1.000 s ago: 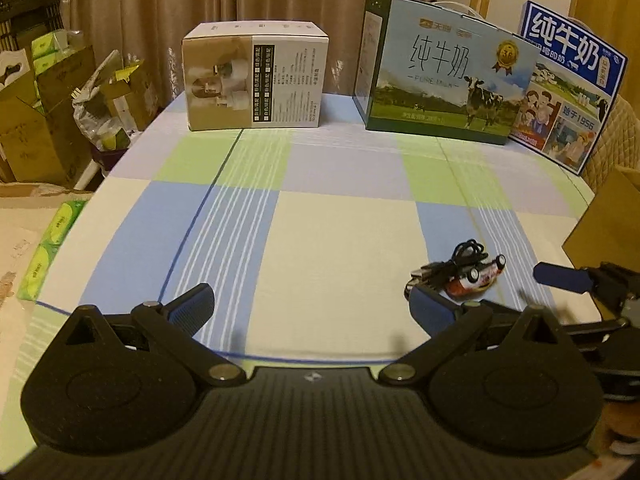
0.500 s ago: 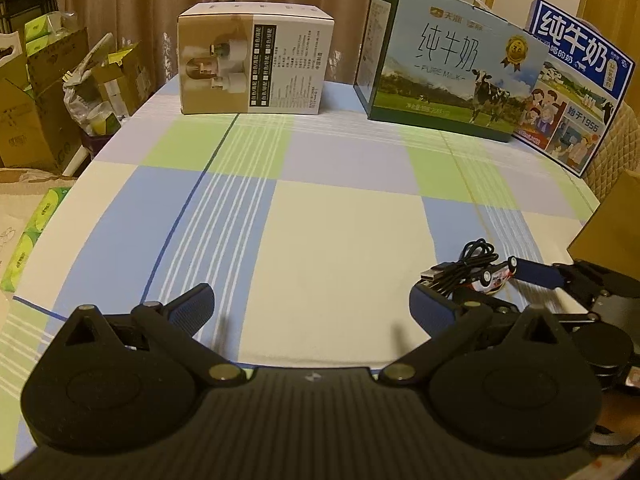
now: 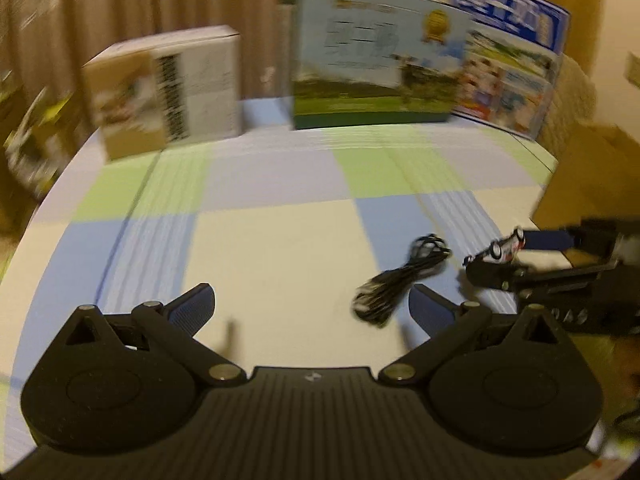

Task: Organize objects
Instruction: 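Grasp black USB cable with left tool, then carry toy car with right tool while left tool carries black cable toward box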

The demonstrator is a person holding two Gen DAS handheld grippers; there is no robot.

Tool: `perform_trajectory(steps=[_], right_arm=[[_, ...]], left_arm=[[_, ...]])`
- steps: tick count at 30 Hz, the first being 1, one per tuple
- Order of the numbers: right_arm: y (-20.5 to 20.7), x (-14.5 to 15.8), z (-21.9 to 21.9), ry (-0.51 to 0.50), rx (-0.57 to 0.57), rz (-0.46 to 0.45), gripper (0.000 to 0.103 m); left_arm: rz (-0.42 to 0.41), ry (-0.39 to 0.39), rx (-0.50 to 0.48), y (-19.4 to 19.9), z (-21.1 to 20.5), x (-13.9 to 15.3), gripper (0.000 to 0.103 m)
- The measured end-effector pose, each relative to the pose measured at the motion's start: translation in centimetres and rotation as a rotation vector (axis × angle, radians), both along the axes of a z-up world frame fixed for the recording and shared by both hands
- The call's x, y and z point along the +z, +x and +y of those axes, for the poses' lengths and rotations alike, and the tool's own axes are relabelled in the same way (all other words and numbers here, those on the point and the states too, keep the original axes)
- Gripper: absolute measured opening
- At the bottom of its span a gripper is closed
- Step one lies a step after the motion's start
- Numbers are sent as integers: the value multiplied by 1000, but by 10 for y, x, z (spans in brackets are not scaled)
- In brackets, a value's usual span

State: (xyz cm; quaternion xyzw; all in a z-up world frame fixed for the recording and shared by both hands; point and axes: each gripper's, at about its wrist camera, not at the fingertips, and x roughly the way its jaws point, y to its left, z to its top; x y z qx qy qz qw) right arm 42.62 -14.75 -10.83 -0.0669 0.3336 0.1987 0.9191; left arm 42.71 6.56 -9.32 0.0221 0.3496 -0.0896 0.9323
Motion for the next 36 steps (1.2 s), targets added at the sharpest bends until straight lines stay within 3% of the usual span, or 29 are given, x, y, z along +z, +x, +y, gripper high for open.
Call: perform_trajectory(steps=[7,19,31,36], right_arm=[[5,0,-13,14,-28,21,63],[3,6,-12,52,-19,44,63],[-34,30,-21,99,-11,80,62],[-45,39,-22,132,-6,93,62]], left_arm=[[5,80,-183,18,-34,-15,78],[57,78,-239,28,-51,-21,19],[206,-16,-127,-27,-49,-10,14],[232,-10,-126,-59,-53,-9,14]])
